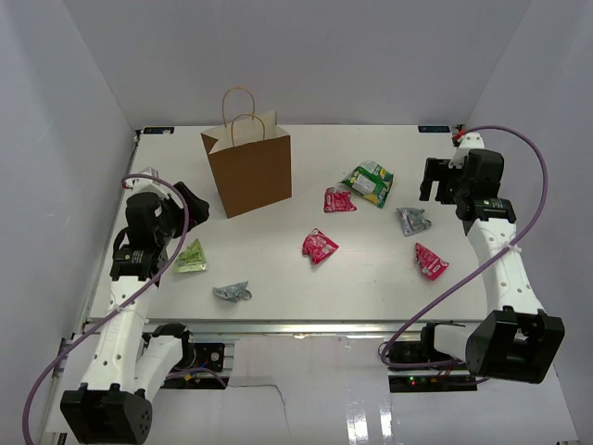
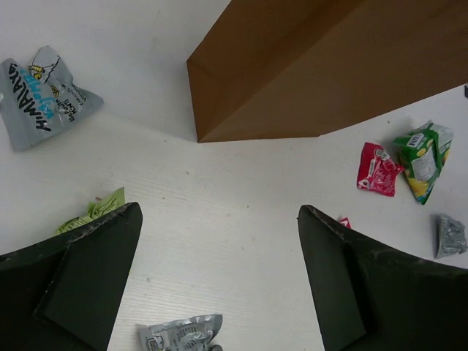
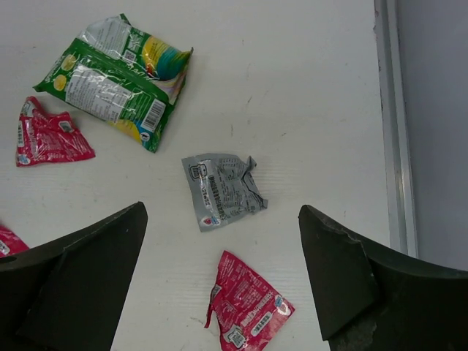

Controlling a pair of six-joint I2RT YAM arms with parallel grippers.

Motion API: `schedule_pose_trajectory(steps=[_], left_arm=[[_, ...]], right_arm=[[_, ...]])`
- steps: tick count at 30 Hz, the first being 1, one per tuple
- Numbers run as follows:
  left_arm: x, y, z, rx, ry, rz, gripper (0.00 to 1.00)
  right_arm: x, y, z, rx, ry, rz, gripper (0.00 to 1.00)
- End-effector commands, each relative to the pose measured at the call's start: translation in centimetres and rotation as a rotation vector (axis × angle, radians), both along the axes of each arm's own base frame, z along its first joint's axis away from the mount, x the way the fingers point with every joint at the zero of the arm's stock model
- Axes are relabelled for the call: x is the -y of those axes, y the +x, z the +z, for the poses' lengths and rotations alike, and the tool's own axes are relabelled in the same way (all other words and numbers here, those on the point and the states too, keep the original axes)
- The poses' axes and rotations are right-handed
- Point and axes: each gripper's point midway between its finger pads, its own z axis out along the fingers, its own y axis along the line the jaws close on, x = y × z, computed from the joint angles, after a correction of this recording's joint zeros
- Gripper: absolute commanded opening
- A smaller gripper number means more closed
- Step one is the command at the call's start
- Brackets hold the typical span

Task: Place the snacks into the paper bag

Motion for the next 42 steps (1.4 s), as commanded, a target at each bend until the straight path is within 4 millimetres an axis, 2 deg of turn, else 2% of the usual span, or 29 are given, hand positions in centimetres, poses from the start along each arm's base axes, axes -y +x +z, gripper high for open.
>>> schedule_pose_trajectory(steps=[1,2,4,5,6,7,8,9,10,11,12,14,15,16,18,19,20,26,30,38,41,42], left_arm=[[-0.4,-0.8,0.8,0.014,-0.083,0.084,0.98],[-0.7,-0.6,0.9,0.008,-0.13,0.146,0.98],[-1.1,-0.8,0.0,-0.054,-0.177,0.215,0.98],[-1.3,-0.7,-0.2,-0.078,-0.206,0.254,0.98],[-1.3,-0.4,-0.8,-0.128,-0.215,0.272,0.98],[-1.2,-0.2,-1.1,-0.15,-0.225,0.279,0.98],[-0.7,0.1,-1.2,-0.169,-0.245,0.258,0.98],[-1.3,0.7,-0.9,-0.172,-0.262,0.268,0.98],[-1.9,1.4,-2.2,-0.221,-0.278,0.29,0.98],[-1.9,1.7,-2.6,-0.244,-0.318,0.277,0.98],[-2.6,2.1,-2.8,-0.263,-0.418,0.284,0.98],[-3.7,2.8,-4.6,-0.323,-0.534,0.329,0.95],[-5.3,2.8,-5.2,-0.348,-0.645,0.457,0.94],[-6.1,2.6,-7.1,-0.403,-0.706,0.554,0.94],[-7.6,2.5,-9.0,-0.444,-0.804,0.716,0.93],[-7.9,2.8,-10.6,-0.487,-0.885,0.814,0.93],[-8.1,3.1,-11.3,-0.506,-0.91,0.855,0.91],[-11.3,5.6,-14.5,-0.549,-0.931,1.098,0.88],[-12.6,6.9,-15.8,-0.562,-0.934,1.174,0.87],[-13.7,8.6,-18.9,-0.622,-0.923,1.235,0.82],[-13.9,8.9,-19.7,-0.643,-0.922,1.246,0.77],[-14.0,9.0,-19.9,-0.643,-0.916,1.251,0.72]], right_arm=[[-1.8,1.3,3.6,0.102,-0.004,0.137,0.9],[-2.6,1.2,3.5,0.096,-0.059,0.244,0.9],[-6.2,0.5,4.7,0.138,-0.065,0.503,0.9],[-8.0,-0.9,3.9,0.105,-0.074,0.636,0.9],[-10.3,-2.1,4.2,0.167,-0.165,0.888,0.9],[-11.8,-3.1,4.0,0.172,-0.196,1.003,0.9],[-13.0,-4.3,3.1,0.137,-0.193,1.064,0.9],[-13.3,-4.6,2.7,0.117,-0.196,1.072,0.9],[-14.0,-5.1,2.2,0.119,-0.208,1.137,0.9],[-14.3,-5.8,1.7,0.102,-0.183,1.167,0.9],[-14.4,-5.5,1.7,0.102,-0.17,1.147,0.9],[-14.7,-5.7,0.7,0.065,-0.101,1.126,0.9],[-15.0,-5.9,0.5,0.067,-0.084,1.138,0.9],[-15.1,-5.9,0.4,0.061,-0.061,1.127,0.9],[-15.4,-6.2,-0.3,0.055,-0.029,1.135,0.9],[-15.6,-6.2,-0.5,0.053,-0.017,1.136,0.9],[-15.6,-6.2,-0.6,0.053,-0.014,1.133,0.9],[-15.5,-6.1,-1.6,0.041,-0.012,1.13,0.9],[-15.3,-6.1,-2.4,0.019,-0.012,1.12,0.9],[-14.9,-5.8,-2.4,0.012,-0.012,1.097,0.9],[-14.8,-5.6,-2.2,0.012,-0.004,1.089,0.9],[-14.8,-5.6,-2.1,0.014,-0.004,1.088,0.9]])
